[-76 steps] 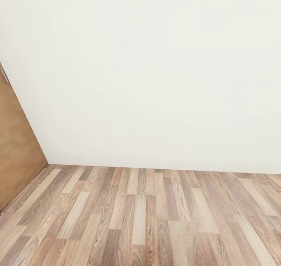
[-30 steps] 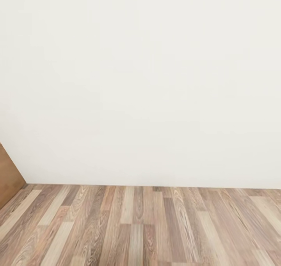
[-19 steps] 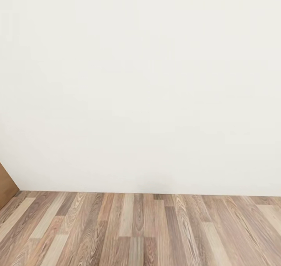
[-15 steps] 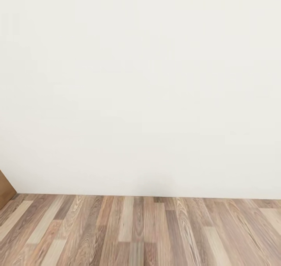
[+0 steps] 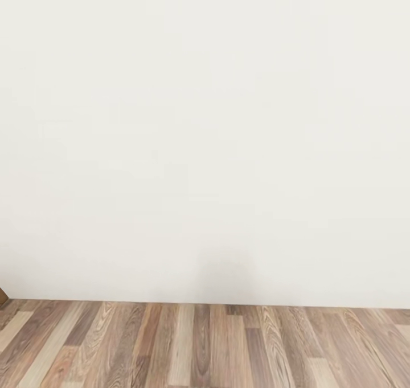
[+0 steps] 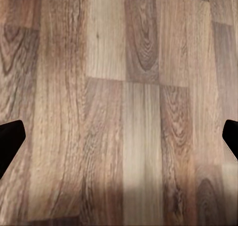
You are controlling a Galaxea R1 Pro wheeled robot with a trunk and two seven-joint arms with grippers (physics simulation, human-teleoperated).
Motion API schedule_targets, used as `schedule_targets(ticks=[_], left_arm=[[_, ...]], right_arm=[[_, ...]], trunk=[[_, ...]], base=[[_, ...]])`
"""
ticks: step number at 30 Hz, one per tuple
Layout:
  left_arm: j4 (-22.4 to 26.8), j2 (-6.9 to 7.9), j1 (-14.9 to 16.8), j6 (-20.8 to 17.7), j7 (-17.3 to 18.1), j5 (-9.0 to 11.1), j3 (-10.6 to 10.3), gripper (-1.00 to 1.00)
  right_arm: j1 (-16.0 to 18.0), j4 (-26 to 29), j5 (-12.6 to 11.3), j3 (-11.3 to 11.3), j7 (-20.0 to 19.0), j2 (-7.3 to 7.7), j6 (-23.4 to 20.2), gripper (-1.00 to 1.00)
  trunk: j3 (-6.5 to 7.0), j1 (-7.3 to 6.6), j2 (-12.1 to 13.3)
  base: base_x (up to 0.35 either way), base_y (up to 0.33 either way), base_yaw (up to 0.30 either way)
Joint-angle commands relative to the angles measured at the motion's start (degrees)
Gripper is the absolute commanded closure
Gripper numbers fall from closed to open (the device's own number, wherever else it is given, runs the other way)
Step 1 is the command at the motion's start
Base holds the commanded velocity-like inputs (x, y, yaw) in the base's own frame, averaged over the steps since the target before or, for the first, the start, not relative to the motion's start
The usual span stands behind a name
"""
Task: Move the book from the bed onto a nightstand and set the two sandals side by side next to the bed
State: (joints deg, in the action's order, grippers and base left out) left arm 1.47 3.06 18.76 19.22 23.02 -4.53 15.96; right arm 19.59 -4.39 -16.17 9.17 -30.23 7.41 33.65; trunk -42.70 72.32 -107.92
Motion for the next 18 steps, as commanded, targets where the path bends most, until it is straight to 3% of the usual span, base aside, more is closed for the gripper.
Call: schedule_targets(ticks=[1,18], left_arm=[[-0.1,0.01,0.0,0.2,0.1,-0.5,0.5,-1.0],[-0.1,0.01,0.0,0.2,0.2,-0.5,0.5,-1.0]], right_arm=[[0.1,-0.2,-0.6,0.4,-0.4,-0.01,0.3,-1.0],[0.1,-0.2,-0.6,0.4,-0.4,-0.02,0.3,-1.0]], trunk=[[-0.05,0.03,0.0],[-0.05,0.03,0.0]], base=[[0.333,0.0,0.0],[0.332,0.0,0.0]])
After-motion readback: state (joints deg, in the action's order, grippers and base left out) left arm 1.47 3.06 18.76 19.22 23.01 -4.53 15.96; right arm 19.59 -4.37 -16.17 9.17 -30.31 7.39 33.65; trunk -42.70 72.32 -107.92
